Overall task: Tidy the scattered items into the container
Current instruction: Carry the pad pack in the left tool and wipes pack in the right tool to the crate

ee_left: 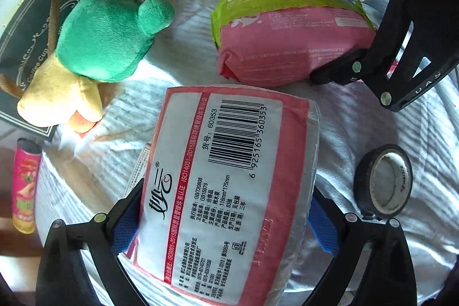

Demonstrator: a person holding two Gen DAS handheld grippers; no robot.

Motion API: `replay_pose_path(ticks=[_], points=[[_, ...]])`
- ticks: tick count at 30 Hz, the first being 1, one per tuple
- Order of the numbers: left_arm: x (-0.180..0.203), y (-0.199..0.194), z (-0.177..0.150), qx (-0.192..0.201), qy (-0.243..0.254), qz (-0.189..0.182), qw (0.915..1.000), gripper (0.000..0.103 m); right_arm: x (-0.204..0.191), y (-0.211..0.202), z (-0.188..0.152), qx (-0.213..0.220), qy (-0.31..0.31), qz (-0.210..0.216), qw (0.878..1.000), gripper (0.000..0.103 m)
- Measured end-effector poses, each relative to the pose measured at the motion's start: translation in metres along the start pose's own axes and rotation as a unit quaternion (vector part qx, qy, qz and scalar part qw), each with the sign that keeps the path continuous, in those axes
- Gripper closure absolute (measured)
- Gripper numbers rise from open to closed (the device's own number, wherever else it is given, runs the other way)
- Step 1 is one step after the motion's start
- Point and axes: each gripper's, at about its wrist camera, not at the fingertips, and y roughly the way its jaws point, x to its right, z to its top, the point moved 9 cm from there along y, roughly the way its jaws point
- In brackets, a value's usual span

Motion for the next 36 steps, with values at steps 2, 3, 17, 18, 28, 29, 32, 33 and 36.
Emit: replay_pose_path(ticks=[2, 3, 17, 18, 28, 29, 32, 33, 36], points=[[0.003, -0.010, -0.003, 0.014, -0.014, 0.042, 0.9989, 0.006, 0.002, -0.011, -0.005, 0.021, 0.004, -0.020, 1.000, 0.029], [0.005, -0.017, -0.005, 0.024, -0.025, 0.057, 0.9978, 0.006, 0.003, -0.017, -0.008, 0.033, 0.007, -0.029, 0.999, 0.030], [0.024, -0.138, -0.005, 0.080, -0.231, 0.131, 0.9608, 0.007, 0.026, -0.103, -0.083, 0.128, 0.119, -0.079, 0.981, 0.031], [0.027, -0.146, -0.004, 0.085, -0.247, 0.130, 0.9565, 0.007, 0.024, -0.109, -0.088, 0.134, 0.126, -0.082, 0.980, 0.031], [0.080, -0.221, 0.015, 0.142, -0.307, 0.135, 0.9312, 0.006, 0.032, -0.195, -0.151, 0.182, 0.177, -0.117, 0.960, 0.031], [0.087, -0.227, 0.018, 0.146, -0.310, 0.134, 0.9297, 0.006, 0.035, -0.202, -0.159, 0.184, 0.180, -0.123, 0.958, 0.031], [0.107, -0.242, 0.028, 0.152, -0.318, 0.135, 0.9260, 0.006, 0.041, -0.225, -0.183, 0.193, 0.189, -0.131, 0.954, 0.031], [0.116, -0.246, 0.030, 0.152, -0.319, 0.135, 0.9256, 0.006, 0.044, -0.233, -0.191, 0.198, 0.192, -0.134, 0.952, 0.031], [0.142, -0.260, 0.040, 0.154, -0.322, 0.138, 0.9241, 0.006, 0.051, -0.257, -0.217, 0.214, 0.197, -0.139, 0.947, 0.031]])
